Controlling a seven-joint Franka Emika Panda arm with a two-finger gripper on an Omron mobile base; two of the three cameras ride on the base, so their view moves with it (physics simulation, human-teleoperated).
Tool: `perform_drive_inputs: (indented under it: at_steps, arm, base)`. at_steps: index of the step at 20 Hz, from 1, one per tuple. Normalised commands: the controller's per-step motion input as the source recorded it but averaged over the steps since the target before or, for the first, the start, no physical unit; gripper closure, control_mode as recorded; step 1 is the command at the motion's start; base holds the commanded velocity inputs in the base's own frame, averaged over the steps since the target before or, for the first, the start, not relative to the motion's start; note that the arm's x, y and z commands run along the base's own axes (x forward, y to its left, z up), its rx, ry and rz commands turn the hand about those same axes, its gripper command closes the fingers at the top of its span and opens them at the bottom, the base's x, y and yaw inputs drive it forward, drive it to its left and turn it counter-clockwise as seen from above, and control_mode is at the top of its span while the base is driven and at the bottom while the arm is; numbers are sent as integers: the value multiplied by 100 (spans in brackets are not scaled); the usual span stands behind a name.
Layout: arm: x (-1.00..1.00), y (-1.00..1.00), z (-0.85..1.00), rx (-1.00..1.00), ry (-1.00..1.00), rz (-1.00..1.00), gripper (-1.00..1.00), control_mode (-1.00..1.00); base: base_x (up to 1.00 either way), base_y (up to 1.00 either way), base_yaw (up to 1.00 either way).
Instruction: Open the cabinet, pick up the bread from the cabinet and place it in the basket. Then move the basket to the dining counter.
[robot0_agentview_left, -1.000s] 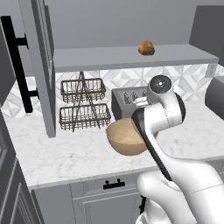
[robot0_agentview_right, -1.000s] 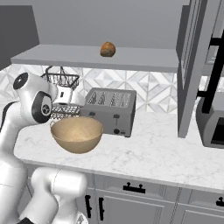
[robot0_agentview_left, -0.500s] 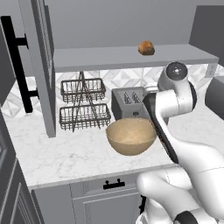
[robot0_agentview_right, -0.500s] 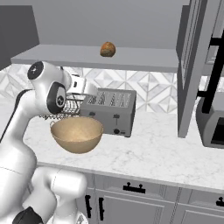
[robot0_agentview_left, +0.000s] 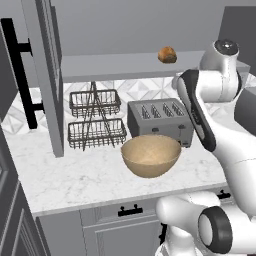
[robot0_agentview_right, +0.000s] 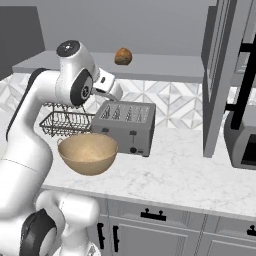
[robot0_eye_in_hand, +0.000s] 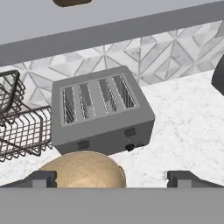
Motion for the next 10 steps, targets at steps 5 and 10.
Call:
perform_drive_inputs:
  at_steps: [5, 10]
  arm:
    - [16, 0, 3, -2, -10, 3, -100, -100]
    - [6, 0, 46, -2, -3, 0, -100, -100]
  base:
    - [0, 0, 0]
    - [0, 0, 0]
